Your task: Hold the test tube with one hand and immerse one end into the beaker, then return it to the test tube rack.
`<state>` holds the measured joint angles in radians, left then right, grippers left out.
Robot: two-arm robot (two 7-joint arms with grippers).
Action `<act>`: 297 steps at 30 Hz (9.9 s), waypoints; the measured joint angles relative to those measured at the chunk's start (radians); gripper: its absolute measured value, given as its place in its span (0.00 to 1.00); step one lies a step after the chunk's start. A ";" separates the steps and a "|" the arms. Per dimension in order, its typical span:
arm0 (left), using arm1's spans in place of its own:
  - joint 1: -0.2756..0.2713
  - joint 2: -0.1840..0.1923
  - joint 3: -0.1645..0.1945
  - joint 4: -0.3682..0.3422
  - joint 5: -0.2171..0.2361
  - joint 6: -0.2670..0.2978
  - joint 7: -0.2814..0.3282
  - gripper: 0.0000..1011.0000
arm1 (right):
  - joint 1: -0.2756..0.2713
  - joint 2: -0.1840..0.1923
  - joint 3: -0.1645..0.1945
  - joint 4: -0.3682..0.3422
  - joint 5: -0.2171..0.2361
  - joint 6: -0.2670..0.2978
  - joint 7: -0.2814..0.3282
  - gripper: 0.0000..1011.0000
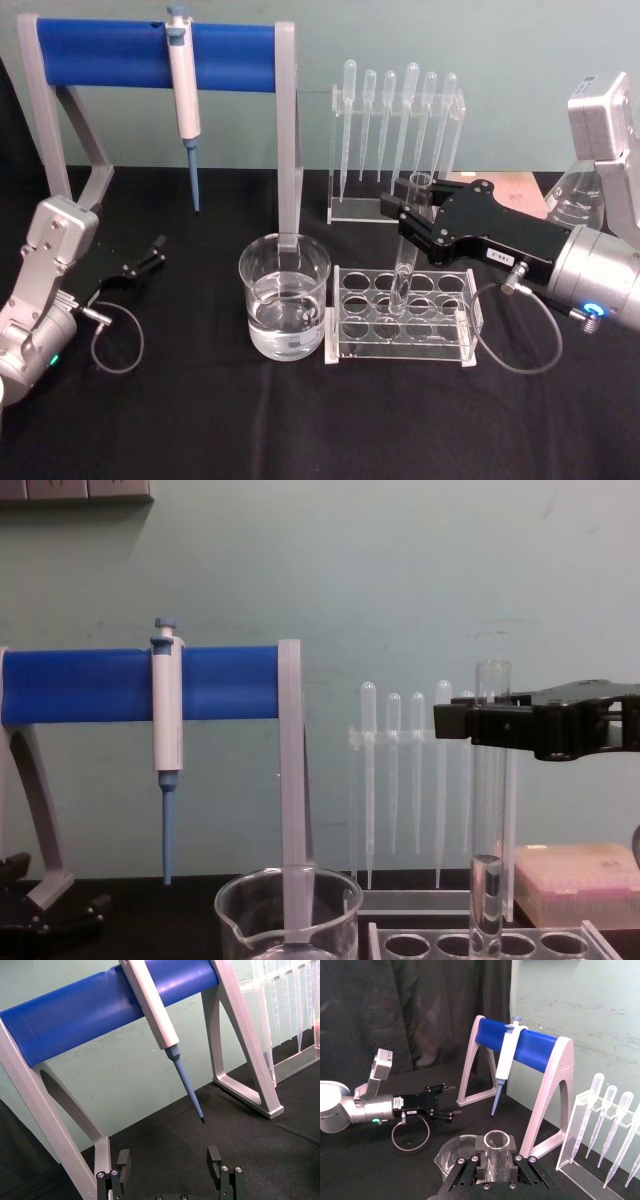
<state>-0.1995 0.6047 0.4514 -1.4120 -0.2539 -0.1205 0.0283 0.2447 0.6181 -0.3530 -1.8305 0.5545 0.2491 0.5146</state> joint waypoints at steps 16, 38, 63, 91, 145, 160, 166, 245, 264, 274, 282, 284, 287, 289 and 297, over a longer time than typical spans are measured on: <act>0.000 0.000 0.000 0.000 0.000 0.000 0.000 0.99 | 0.000 0.000 0.000 0.000 0.000 0.000 0.000 0.22; 0.000 0.000 0.000 0.000 0.000 0.000 0.000 0.99 | 0.000 0.000 0.000 0.000 0.000 0.000 0.000 0.22; 0.000 0.000 0.000 0.000 0.000 0.000 0.000 0.99 | 0.131 -0.054 -0.057 -0.003 0.039 0.004 -0.024 0.22; 0.000 0.000 0.000 0.000 0.000 0.000 0.000 0.99 | 0.257 -0.224 -0.283 0.342 -0.026 -0.111 0.022 0.22; 0.000 0.000 0.000 0.000 0.000 0.000 0.000 0.99 | 0.246 -0.265 -0.282 0.417 -0.107 -0.170 0.048 0.22; 0.000 0.000 0.000 0.000 0.000 0.000 0.000 0.99 | 0.246 -0.265 -0.282 0.417 -0.106 -0.171 0.048 0.22; 0.000 0.000 0.000 0.000 0.000 0.000 0.000 0.99 | 0.246 -0.265 -0.282 0.417 -0.106 -0.171 0.048 0.22; 0.000 0.000 0.000 0.000 0.000 0.000 0.000 0.99 | 0.246 -0.265 -0.282 0.417 -0.106 -0.171 0.048 0.22; 0.000 0.000 0.000 0.000 0.000 0.000 0.000 0.99 | 0.246 -0.265 -0.282 0.417 -0.106 -0.171 0.048 0.22; 0.000 0.000 0.000 0.000 0.000 0.000 0.000 0.99 | 0.246 -0.265 -0.282 0.417 -0.106 -0.171 0.048 0.22; 0.000 0.000 0.000 0.000 0.000 0.000 0.000 0.99 | 0.246 -0.265 -0.282 0.417 -0.106 -0.171 0.048 0.22; 0.000 0.000 0.000 0.000 0.000 0.000 0.000 0.99 | 0.246 -0.265 -0.282 0.417 -0.106 -0.171 0.048 0.22; 0.000 0.000 0.000 0.000 0.000 0.000 0.000 0.99 | 0.246 -0.265 -0.282 0.417 -0.106 -0.171 0.048 0.22; 0.000 0.000 0.000 0.000 0.000 0.000 0.000 0.99 | 0.246 -0.265 -0.282 0.417 -0.106 -0.171 0.048 0.22; 0.000 0.000 0.000 0.000 0.000 0.000 0.000 0.99 | 0.246 -0.265 -0.282 0.417 -0.106 -0.171 0.048 0.22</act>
<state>-0.1995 0.6047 0.4514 -1.4120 -0.2539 -0.1205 0.0283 0.4903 0.3535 -0.6348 -1.4136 0.4484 0.0785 0.5630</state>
